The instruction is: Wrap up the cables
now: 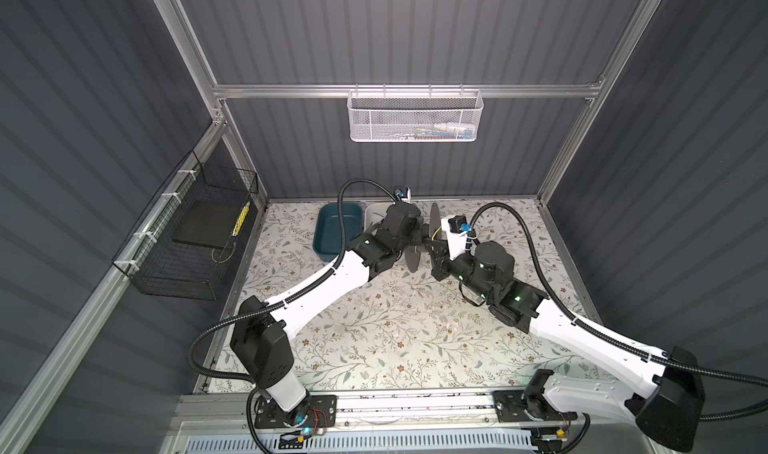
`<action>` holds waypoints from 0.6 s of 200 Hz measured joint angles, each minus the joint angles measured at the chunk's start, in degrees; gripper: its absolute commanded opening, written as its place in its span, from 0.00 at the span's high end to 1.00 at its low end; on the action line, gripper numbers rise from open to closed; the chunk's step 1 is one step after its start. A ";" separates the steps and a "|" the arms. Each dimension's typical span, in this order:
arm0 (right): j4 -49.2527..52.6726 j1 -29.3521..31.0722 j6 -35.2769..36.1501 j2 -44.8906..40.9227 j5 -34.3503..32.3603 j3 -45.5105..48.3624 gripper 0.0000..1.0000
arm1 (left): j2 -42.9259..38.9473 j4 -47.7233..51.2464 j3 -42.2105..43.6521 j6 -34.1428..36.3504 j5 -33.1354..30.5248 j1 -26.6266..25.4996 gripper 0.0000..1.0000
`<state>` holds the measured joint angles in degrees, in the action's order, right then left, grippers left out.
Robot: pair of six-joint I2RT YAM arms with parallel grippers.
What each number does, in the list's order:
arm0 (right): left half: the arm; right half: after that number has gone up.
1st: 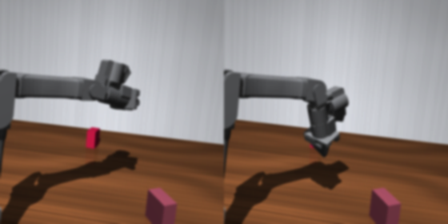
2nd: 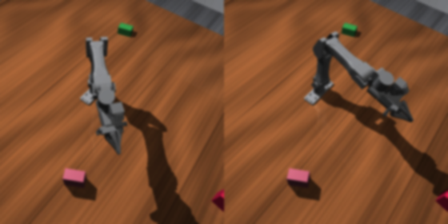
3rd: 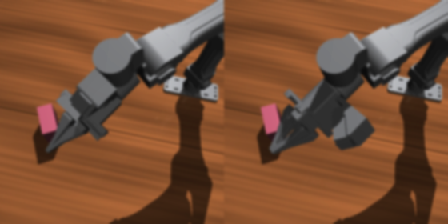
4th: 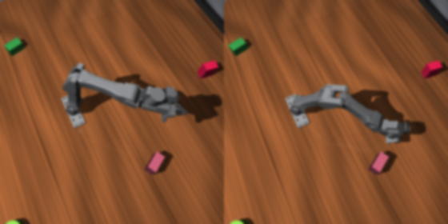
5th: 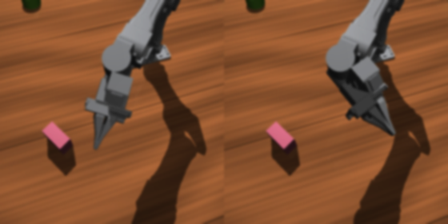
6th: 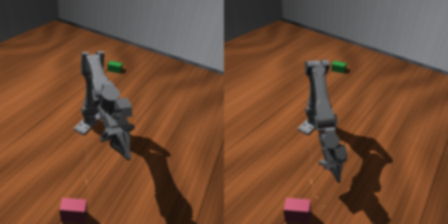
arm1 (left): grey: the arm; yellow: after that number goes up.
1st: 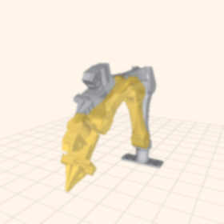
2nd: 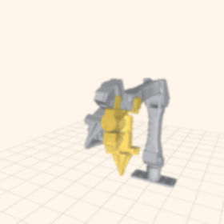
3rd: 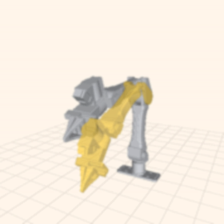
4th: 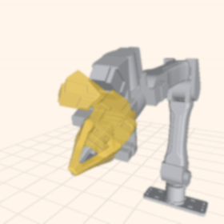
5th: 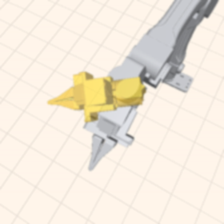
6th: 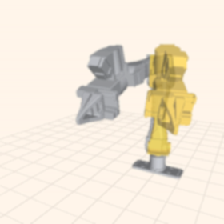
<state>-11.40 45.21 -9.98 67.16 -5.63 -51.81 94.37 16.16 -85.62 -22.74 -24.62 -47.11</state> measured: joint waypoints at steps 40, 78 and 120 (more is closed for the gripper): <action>5.66 -1.16 0.15 1.42 4.02 -1.09 0.99 | -1.64 -1.14 5.20 1.29 -0.09 -0.87 1.00; 9.79 -3.98 -0.98 2.34 11.19 -2.95 1.00 | -4.04 -4.52 9.86 2.43 1.99 -0.90 1.00; 11.02 -7.50 -3.15 1.55 18.62 -4.26 1.00 | -7.15 -7.56 14.58 6.29 7.30 -2.45 1.00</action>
<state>-0.38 37.71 -13.13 68.71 12.99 -56.07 87.22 8.60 -71.05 -16.45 -17.32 -49.56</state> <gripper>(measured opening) 0.045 0.087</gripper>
